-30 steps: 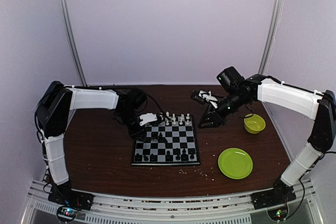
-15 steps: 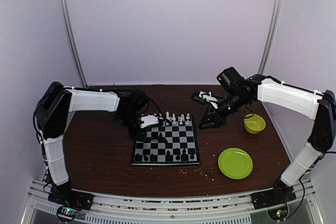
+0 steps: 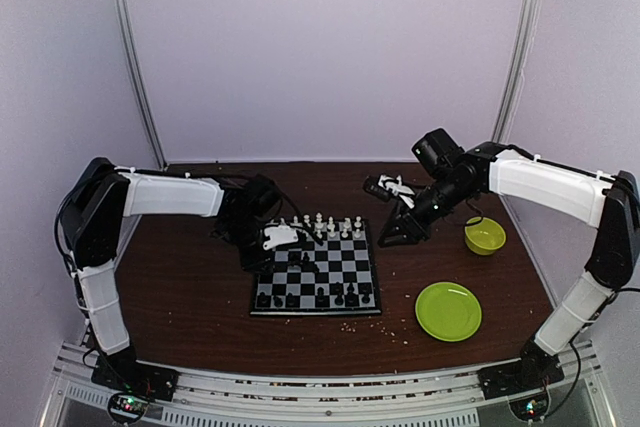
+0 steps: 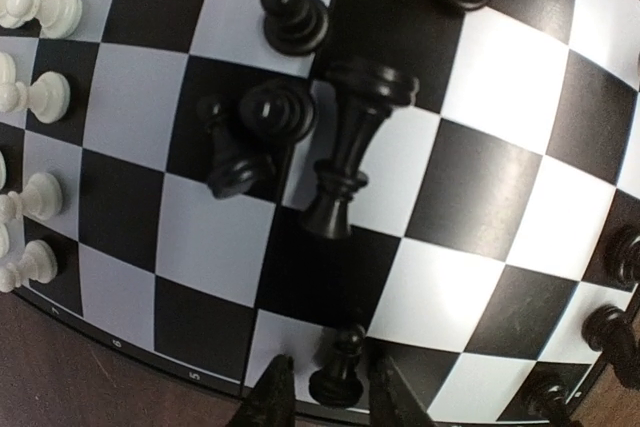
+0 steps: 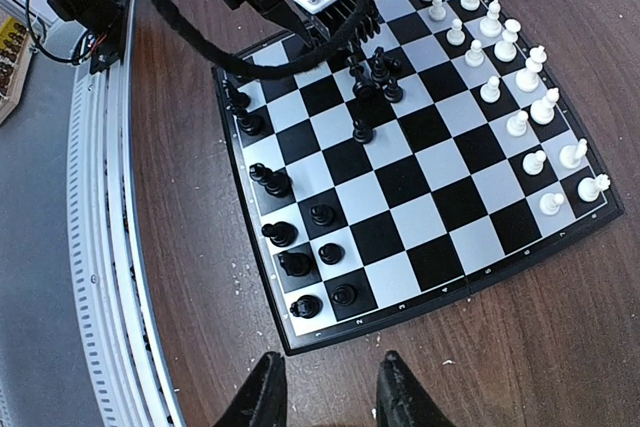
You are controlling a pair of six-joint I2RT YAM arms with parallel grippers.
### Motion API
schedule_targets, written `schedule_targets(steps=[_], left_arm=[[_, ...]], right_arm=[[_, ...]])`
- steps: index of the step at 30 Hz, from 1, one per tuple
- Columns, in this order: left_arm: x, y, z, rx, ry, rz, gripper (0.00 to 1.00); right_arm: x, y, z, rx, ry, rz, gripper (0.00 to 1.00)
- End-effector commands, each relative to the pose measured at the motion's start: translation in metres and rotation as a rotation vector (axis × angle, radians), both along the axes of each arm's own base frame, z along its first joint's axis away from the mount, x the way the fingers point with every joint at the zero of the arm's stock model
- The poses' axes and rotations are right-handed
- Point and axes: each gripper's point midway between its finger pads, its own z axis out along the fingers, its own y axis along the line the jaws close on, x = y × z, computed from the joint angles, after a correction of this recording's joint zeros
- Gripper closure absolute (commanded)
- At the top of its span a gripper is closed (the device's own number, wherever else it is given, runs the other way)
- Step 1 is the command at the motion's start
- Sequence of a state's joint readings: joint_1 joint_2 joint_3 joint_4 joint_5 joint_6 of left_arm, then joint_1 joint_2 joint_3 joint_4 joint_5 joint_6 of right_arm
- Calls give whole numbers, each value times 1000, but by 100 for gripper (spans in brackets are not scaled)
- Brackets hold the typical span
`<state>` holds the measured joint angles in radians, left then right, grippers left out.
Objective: Set up the chess pieces on the board
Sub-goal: Adjust the pawn on the chessboard, then pick up the pawn from the chessboard.
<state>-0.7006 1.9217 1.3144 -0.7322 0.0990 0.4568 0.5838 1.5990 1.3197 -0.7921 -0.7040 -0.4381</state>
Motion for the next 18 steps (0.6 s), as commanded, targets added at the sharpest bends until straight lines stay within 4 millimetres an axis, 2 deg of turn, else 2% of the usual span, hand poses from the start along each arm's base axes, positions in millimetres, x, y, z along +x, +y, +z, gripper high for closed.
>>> schedule_targets(steps=[1,13,15,18], left_arm=[[-4,3,5,4,-6,-1,72],[-9,2,1,19,13,-12,81],[-7,2,8,12,4,-1,84],[-3,-3,31,-31,-36,15,86]], right_arm=[[4,4,5,17,12,0,69],[3,3,6,17,9,-1,69],[4,3,7,19,6,-3,69],[5,2,9,29,11,-13,69]])
